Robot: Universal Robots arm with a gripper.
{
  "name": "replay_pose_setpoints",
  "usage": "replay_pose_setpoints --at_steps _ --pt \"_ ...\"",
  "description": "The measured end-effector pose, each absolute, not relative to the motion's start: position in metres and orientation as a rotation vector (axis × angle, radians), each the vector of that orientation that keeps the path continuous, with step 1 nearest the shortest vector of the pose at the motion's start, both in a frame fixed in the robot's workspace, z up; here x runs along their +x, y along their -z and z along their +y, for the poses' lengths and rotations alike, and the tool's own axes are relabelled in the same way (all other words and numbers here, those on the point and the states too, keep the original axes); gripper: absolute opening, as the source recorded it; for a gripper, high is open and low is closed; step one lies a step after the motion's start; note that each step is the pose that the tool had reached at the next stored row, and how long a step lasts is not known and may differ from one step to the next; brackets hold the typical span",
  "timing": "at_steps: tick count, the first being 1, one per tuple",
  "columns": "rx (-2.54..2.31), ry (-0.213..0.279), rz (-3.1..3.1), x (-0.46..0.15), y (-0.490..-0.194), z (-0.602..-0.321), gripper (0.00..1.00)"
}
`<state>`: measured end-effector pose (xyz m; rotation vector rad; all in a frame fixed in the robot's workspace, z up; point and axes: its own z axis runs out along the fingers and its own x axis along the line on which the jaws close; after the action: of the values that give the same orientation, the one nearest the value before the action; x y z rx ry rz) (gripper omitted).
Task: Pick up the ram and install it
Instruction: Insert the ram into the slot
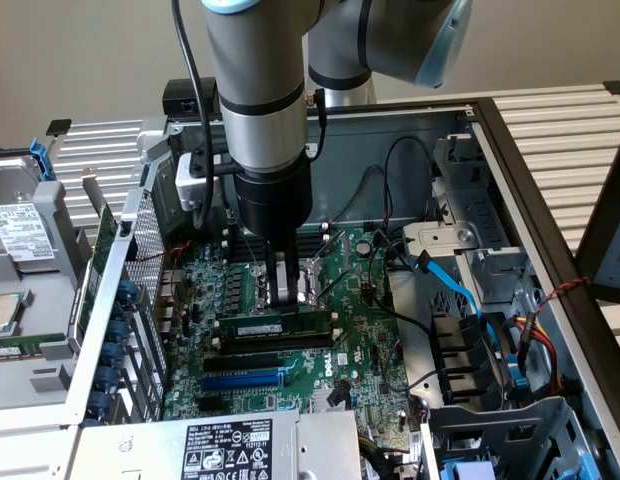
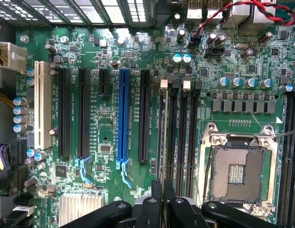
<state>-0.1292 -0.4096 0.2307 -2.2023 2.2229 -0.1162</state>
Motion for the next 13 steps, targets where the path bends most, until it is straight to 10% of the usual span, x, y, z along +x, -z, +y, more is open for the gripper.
replay_pose_setpoints --at_steps 13 --pt "-2.2 0.117 2.22 -0.1302 -0.2279 -0.4095 0.13"
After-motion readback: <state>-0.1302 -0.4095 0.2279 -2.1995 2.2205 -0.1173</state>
